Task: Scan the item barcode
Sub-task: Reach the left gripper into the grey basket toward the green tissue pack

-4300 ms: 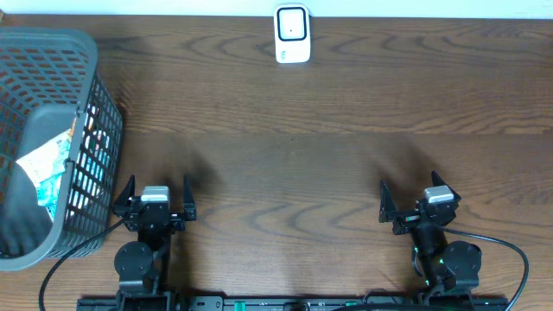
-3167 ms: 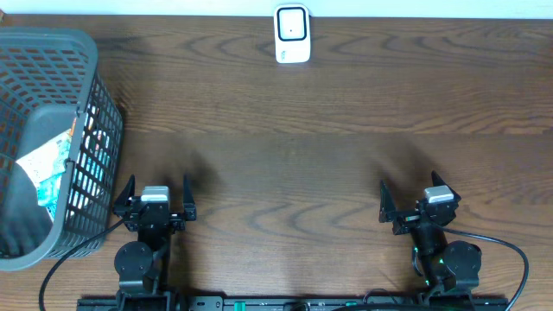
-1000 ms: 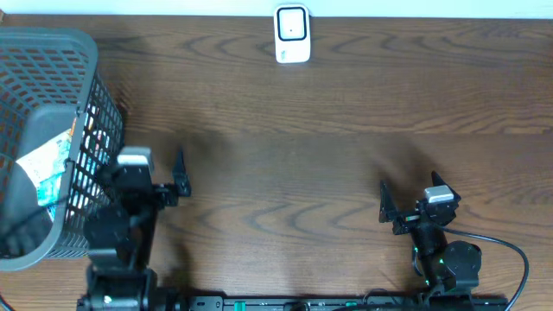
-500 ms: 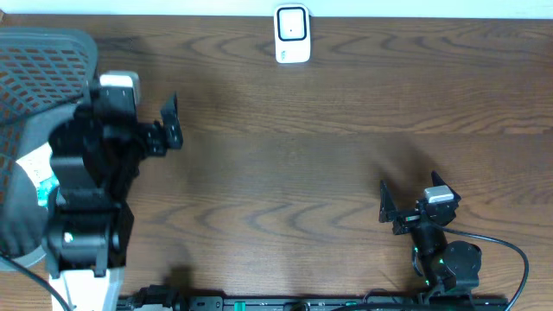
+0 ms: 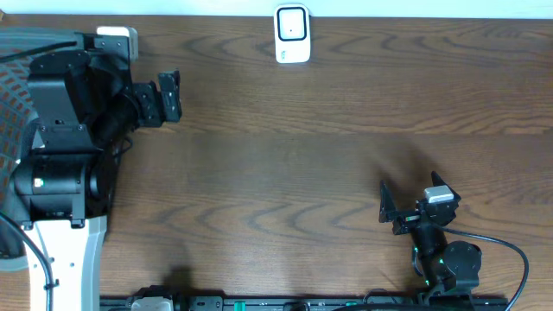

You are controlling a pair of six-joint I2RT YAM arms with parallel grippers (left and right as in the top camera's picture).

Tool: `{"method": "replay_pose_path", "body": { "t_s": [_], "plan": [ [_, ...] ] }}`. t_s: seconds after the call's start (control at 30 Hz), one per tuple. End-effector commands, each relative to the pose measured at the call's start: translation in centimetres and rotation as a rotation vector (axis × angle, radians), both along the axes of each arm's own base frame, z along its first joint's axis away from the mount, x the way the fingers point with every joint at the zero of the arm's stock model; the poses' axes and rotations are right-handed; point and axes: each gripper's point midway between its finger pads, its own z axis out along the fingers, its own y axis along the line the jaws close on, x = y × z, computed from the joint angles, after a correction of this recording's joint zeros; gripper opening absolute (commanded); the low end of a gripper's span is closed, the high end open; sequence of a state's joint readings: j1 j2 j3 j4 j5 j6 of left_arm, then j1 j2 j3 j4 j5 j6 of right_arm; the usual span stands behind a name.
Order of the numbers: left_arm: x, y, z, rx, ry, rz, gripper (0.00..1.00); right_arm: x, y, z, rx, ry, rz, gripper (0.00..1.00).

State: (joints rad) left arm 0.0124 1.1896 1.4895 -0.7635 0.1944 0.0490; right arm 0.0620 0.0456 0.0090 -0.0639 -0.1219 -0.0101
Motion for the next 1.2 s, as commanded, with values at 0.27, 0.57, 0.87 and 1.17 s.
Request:
{"method": "replay_pose_path", "body": {
  "t_s": [0.27, 0.57, 0.87, 1.17],
  "plan": [
    [-0.5, 8.3, 9.0, -0.109, -0.215, 0.371, 0.98, 0.0, -0.2, -0.2, 0.012, 0.007, -0.012, 0.99],
    [-6.6, 20.2, 2.6, -0.266, 0.026, 0.902, 0.93, 0.0, -0.2, -0.2, 0.012, 0.007, -0.012, 0.99],
    [-8.7, 26.0, -8.7, -0.335, 0.377, 1.094, 0.92, 0.0, -0.2, -0.2, 0.012, 0.007, -0.012, 0.99],
    [-8.5, 27.3, -16.0, -0.381, 0.521, 1.142, 0.74, 0.0, -0.2, -0.2, 0.012, 0.007, -0.012, 0.99]
  ]
}}
